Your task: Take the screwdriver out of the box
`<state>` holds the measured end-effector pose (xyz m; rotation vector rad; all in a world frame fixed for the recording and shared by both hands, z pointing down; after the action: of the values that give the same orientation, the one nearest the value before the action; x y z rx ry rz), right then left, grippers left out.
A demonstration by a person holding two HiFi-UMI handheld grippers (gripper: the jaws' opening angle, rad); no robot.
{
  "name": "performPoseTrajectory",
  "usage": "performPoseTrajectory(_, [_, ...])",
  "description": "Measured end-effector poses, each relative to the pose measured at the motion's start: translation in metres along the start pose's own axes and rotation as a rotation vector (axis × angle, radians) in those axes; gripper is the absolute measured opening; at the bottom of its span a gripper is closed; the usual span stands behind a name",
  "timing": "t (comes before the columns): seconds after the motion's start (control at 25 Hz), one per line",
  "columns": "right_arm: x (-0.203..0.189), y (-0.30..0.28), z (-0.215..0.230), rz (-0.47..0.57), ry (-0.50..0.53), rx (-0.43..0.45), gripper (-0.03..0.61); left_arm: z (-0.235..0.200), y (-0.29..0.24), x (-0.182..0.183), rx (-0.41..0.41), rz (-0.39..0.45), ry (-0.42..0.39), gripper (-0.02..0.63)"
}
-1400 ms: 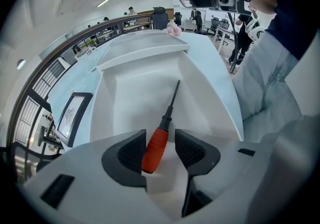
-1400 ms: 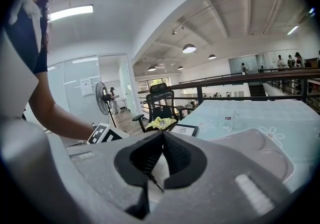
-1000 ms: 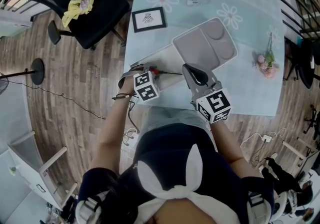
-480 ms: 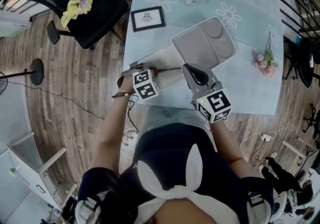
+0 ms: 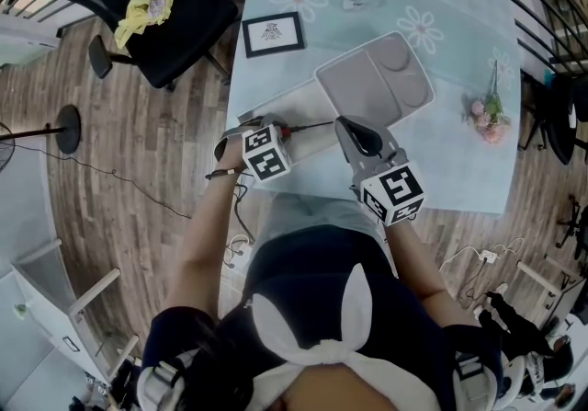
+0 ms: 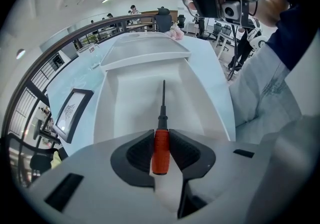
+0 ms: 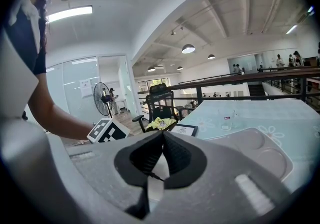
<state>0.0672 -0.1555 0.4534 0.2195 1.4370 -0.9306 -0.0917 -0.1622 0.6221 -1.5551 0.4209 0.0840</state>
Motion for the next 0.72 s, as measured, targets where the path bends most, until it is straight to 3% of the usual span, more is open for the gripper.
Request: performPoseTrajectory(0.72, [0.002,0.012,0.001,0.006,0.006,-0.017,-0.002,0.005,0.029,-0.004,0.075,0.028,0.042,0.104])
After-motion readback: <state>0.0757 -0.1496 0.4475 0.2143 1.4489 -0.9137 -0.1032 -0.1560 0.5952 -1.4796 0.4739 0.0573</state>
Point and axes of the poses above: the fingertips, and each gripper's own axes: y backward along the fingers, z to its right, x out of its top, the point moved 7 cm from there along y, backward along the fingers, and after that the axes turned 3 degrees about -z, right-handed, at the moved point
